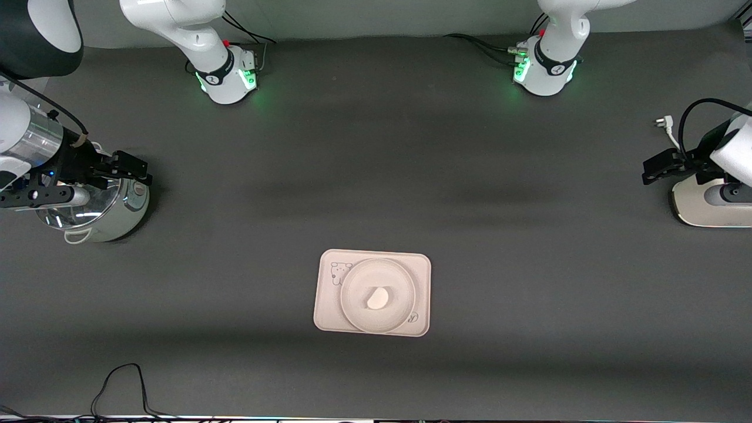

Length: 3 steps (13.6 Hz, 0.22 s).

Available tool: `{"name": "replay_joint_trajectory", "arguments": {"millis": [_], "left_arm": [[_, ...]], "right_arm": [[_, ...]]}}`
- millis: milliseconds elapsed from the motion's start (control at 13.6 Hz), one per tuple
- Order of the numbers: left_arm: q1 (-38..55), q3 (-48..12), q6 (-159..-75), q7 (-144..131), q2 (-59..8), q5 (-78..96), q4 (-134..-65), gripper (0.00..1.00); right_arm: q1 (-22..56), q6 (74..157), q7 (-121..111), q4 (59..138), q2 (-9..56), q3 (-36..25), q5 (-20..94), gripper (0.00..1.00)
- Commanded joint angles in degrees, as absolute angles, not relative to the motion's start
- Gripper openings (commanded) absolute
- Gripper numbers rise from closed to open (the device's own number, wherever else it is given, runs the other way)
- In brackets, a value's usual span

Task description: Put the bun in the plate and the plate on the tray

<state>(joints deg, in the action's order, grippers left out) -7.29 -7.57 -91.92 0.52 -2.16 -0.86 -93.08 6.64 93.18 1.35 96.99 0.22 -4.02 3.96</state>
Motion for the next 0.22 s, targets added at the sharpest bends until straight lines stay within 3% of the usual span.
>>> {"name": "replay_joint_trajectory", "arguments": {"millis": [0, 147], "left_arm": [[-7.56, -7.65, -92.11, -0.09, -2.11, -1.49, -92.64, 1.0], [-7.56, -7.65, -91.67, -0.09, -2.02, -1.32, -92.29, 1.0]], "right_arm": [[6.15, 91.59, 0.97, 98.09, -1.93, -3.34, 2.72, 1.0], [6.06, 90.1, 1.05, 96.95, -1.93, -4.3, 3.07, 1.0]]}}
